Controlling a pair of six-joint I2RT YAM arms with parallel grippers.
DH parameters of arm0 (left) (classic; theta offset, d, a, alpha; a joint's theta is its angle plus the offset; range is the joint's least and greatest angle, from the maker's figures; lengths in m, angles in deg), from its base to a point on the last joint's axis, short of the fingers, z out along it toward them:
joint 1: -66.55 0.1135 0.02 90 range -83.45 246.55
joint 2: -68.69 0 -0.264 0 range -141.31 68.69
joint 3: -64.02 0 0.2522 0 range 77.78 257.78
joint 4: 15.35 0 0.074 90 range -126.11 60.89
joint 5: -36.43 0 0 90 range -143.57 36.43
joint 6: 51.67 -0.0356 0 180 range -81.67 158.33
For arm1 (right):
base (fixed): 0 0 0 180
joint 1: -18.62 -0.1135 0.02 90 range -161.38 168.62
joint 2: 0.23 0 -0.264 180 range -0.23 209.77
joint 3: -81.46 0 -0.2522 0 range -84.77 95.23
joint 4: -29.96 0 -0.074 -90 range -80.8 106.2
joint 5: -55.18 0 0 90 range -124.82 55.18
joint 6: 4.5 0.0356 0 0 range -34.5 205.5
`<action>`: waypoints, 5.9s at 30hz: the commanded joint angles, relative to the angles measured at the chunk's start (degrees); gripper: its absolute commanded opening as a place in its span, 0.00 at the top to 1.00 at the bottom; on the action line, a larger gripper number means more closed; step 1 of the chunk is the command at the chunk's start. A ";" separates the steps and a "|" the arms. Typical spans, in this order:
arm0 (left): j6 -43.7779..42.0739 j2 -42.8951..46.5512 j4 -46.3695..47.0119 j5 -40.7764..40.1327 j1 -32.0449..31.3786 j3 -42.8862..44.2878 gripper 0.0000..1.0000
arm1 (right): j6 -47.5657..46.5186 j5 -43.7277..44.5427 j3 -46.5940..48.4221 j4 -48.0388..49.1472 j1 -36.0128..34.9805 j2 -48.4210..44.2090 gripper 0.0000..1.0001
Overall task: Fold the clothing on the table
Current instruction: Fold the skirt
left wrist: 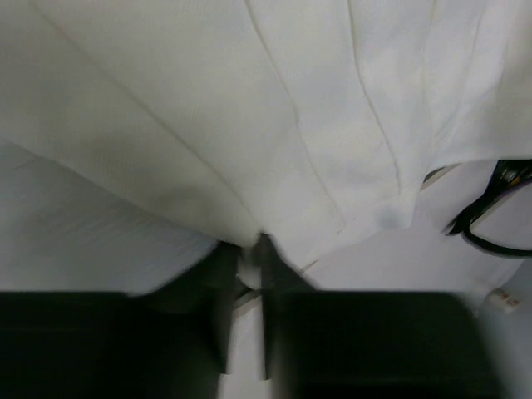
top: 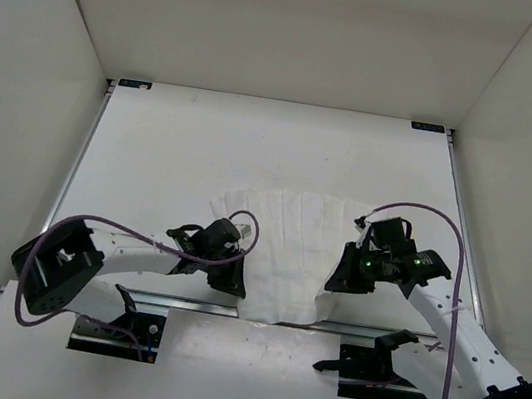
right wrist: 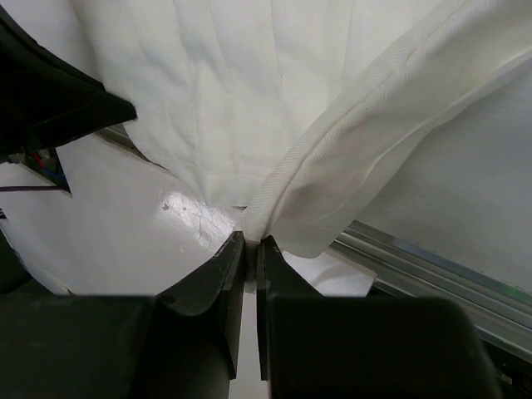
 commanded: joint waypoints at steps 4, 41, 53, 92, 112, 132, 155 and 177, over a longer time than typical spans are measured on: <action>-3.38 -3.10 0.58 -5.63 3.06 2.67 1.00 | -1.01 -1.61 -1.33 4.70 -0.06 1.31 1.00; -9.80 11.93 -6.91 -11.19 16.53 -6.47 0.78 | 0.75 1.38 -5.65 23.17 -5.87 15.03 1.00; -8.77 26.24 -19.38 -13.20 14.61 -4.89 1.00 | 3.72 7.80 -6.35 13.34 -10.16 7.67 1.00; -14.47 18.69 -18.68 -1.41 31.65 16.04 1.00 | 10.40 -7.67 5.45 8.67 15.22 0.47 1.00; -12.01 15.05 -12.99 0.00 37.09 17.96 1.00 | 24.12 -9.63 0.06 24.30 20.93 -0.48 1.00; -14.46 -0.31 -5.05 2.64 38.86 16.41 0.32 | 8.66 5.50 9.84 32.04 21.38 27.87 0.34; -12.79 -10.82 6.80 -1.95 33.15 6.89 0.69 | 17.97 -0.12 -0.09 49.44 20.40 39.74 1.00; -9.54 -14.26 15.24 -3.09 29.27 5.84 1.00 | -1.11 -0.90 35.23 34.67 -4.01 39.80 1.00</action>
